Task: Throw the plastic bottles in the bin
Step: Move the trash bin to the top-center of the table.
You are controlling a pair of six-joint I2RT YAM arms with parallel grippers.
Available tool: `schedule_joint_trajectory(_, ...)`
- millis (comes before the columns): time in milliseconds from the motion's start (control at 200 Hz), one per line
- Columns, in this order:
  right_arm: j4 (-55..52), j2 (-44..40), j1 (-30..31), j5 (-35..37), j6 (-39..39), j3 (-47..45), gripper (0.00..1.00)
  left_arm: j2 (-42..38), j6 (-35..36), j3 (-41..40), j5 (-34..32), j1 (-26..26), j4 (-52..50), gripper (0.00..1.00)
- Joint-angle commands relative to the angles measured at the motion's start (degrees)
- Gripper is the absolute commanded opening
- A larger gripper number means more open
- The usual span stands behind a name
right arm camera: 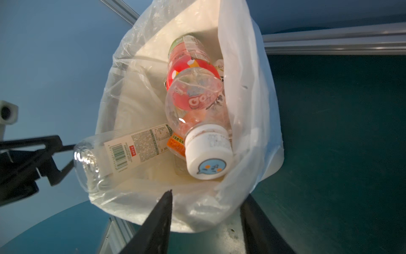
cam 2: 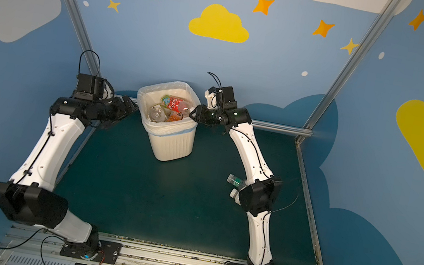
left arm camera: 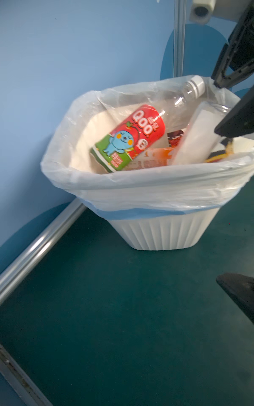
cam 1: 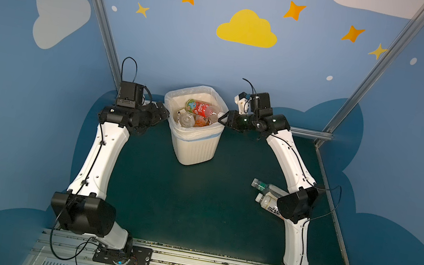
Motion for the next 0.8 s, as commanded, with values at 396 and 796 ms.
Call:
schedule_joint_trajectory(396,-0.4,-1.7,-1.3,4.1,0.2,-0.7,0.10,16.2,2.5,12.7,9.8,0.1,2.0,0.96)
schedule_joint_trajectory(796,-1.6,-3.8,-3.4,4.0,0.1,0.6,0.09,24.8,5.6,19.1,14.3,-1.8,-3.4,0.70)
